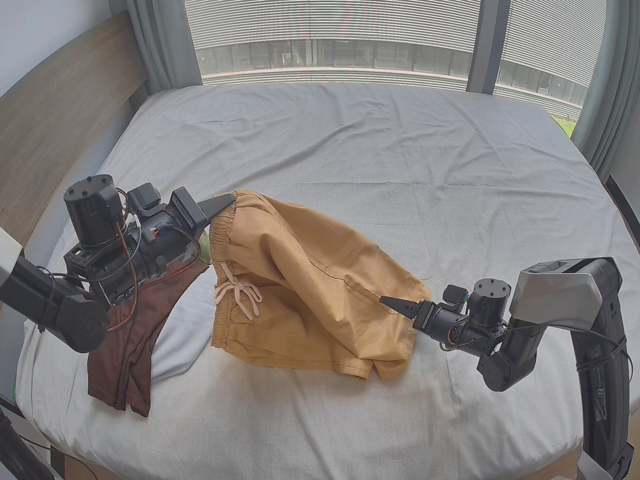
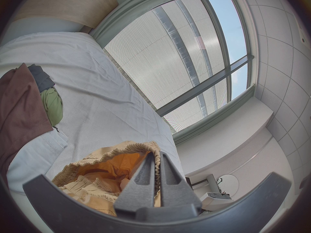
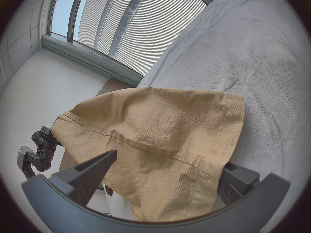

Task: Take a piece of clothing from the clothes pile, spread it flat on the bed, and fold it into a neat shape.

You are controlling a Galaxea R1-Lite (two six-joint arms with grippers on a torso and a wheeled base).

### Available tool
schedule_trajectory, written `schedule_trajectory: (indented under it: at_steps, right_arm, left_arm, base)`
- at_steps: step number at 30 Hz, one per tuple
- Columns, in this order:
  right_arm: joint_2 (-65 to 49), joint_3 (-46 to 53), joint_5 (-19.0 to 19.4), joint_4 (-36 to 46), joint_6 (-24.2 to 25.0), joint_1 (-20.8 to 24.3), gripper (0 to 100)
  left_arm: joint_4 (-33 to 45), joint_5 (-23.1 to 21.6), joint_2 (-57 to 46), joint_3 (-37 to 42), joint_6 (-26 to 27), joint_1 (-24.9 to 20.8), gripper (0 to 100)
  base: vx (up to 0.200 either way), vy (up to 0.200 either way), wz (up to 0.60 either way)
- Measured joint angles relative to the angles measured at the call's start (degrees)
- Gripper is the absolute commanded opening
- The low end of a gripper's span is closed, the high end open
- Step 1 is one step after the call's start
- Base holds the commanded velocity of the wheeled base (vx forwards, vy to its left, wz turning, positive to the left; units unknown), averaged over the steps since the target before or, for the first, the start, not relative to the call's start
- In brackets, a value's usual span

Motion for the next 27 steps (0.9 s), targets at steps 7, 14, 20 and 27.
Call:
schedule_trajectory:
  at_steps: [7,14,20,27]
  right_arm:
    - [1.0,-0.4,-0.1,0.0,-0.1,-0.2,0]
    - [1.8,0.0,-0.1,-0.6,-0.2,-0.4,0]
    - [1.5,1.2,-0.2,-0.9,-0.4,-0.5,0]
    - [-3.0,4.7,-0.4,-1.2,-1.9,-0.5,0]
  left_arm:
    - [0.0,-0.1,0.0,0.0,0.0,0.0,0]
    - [0.0,-0.2,0.0,0.0,0.0,0.0,0]
    - [0.0,-0.3,0.2,0.0,-0.1,0.0,0]
    - [-2.4,-0.6,0.3,0.0,-0.1,0.0,0]
  base:
    - [0.000,0.000,0.00]
    - [0.000,0.000,0.00]
    - [0.000,0.000,0.00]
    - [0.000,0.000,0.00]
